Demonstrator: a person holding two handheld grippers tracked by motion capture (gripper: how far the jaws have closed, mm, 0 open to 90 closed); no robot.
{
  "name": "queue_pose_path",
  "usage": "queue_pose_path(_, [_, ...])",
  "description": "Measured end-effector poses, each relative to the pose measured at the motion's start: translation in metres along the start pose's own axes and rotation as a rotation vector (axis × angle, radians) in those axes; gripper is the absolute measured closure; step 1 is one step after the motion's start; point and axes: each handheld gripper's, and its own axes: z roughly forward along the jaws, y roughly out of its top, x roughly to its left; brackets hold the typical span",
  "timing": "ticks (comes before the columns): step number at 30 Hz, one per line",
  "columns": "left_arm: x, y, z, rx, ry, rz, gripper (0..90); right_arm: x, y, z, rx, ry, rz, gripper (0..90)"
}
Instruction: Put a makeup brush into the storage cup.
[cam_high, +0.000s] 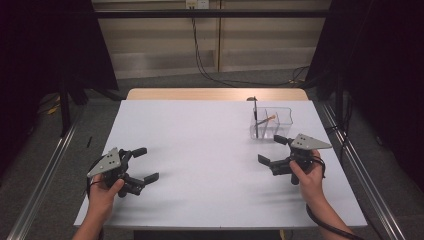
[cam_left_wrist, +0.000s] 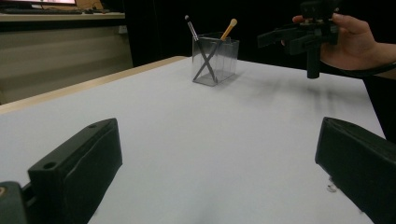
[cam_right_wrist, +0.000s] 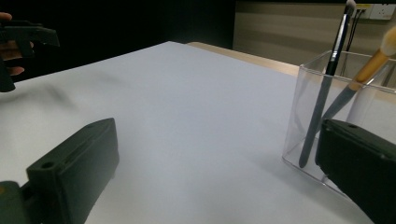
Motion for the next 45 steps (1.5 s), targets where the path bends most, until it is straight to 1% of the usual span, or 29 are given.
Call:
queue_pose_path(18, [0.000, 0.000, 0.000, -0.003, 0.000, 0.001, 0.4, -0.005, -0.007, -0.015, 0.015, -0.013, -0.008, 0.0])
queue_pose_path(37, [0.001, 0.001, 0.000, -0.004, 0.004, -0.001, 0.5, -0.008, -0.013, -0.030, 0.027, -0.027, -0.003, 0.0])
queue_pose_path(38, [0.001, 0.001, 0.000, -0.008, 0.003, -0.005, 0.5, -0.008, -0.013, -0.031, 0.025, -0.026, -0.003, 0.0])
queue_pose_path(45, [0.001, 0.001, 0.001, -0.004, 0.002, -0.001, 0.5, -0.009, -0.016, -0.036, 0.032, -0.030, 0.001, 0.0])
